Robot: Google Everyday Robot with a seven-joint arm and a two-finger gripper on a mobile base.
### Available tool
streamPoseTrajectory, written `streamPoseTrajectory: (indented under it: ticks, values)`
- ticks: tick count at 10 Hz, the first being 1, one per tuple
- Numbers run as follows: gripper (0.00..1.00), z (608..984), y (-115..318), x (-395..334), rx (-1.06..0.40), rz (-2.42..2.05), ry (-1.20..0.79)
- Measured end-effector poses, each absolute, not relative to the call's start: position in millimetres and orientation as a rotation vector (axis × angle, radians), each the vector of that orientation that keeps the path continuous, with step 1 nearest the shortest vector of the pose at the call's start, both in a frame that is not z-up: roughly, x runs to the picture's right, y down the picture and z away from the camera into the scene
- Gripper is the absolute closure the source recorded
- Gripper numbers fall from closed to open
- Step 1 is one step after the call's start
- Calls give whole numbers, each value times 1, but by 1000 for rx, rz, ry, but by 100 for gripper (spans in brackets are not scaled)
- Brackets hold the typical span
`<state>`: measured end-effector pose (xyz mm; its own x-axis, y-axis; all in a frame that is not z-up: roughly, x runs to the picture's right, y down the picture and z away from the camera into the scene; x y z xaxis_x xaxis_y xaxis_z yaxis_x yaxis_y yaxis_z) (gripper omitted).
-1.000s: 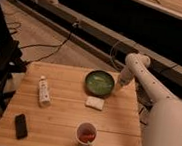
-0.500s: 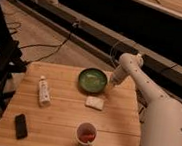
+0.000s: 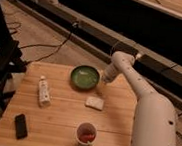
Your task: Push the ceramic bowl across the table
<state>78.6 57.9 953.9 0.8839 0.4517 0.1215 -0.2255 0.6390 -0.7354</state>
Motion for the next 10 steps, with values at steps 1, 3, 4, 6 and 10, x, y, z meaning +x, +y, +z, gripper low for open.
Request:
streamPoseTrajectory:
  ticks: [1,3,4,6,10]
  values:
    - [100,954,57,65,-796,376,-336]
    - [100,949,52,32,-813,348,-413]
    - [100,943,46,11,-820,336,-465]
    - [100,933,34,-12,-814,308,-536]
    - [86,932,30,-12,-803,291,-535]
